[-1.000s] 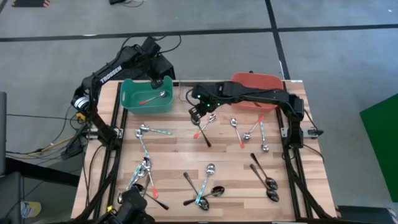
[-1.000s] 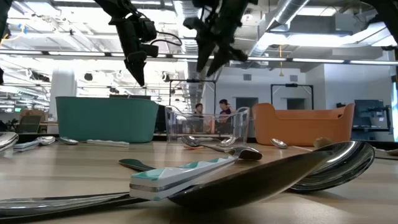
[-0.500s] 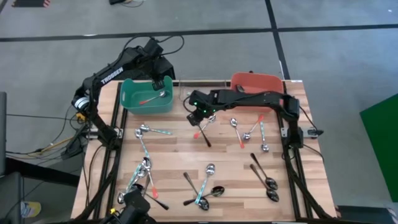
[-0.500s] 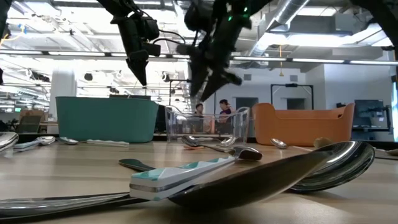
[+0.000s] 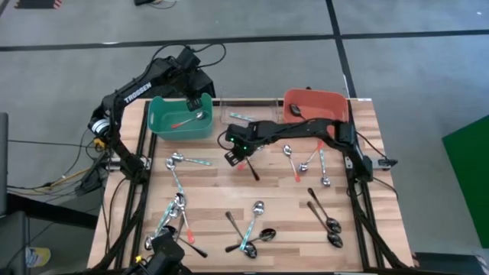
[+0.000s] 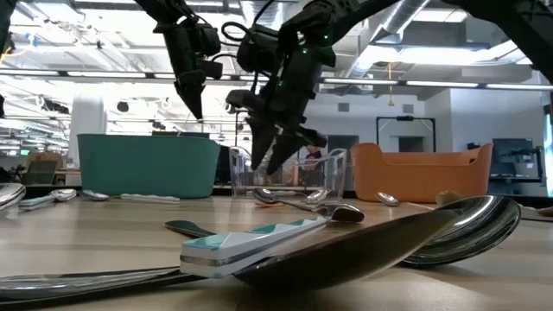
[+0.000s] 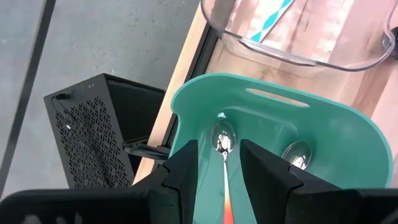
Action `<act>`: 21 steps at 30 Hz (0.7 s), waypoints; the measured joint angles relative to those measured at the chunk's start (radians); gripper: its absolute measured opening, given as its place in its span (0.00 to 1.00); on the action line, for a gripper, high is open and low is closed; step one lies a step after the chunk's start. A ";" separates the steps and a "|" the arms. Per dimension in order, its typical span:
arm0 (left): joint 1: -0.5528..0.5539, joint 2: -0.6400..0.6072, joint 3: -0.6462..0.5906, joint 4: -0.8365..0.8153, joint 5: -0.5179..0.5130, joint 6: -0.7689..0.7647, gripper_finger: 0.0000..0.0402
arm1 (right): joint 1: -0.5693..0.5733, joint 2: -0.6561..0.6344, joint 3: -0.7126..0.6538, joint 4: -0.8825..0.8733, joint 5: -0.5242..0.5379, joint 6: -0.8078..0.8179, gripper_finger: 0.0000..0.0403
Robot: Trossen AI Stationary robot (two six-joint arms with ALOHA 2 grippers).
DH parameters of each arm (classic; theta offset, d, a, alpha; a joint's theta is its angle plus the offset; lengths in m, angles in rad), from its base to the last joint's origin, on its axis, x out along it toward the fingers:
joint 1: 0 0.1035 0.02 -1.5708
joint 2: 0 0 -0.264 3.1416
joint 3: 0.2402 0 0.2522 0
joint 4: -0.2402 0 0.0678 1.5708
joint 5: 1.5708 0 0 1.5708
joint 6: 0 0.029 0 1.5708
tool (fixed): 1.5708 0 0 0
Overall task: Sort silverware by color (type)
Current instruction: Put the black spoon into the orange bin
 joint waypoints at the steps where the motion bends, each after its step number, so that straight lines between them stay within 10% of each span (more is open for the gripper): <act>1: 0.000 0.000 0.000 0.000 0.000 0.000 0.27 | 0.002 -0.001 -0.001 -0.015 0.001 0.000 0.41; 21: 0.000 0.000 0.000 -0.014 0.008 -0.007 0.27 | -0.001 0.080 -0.002 -0.032 0.055 -0.005 0.41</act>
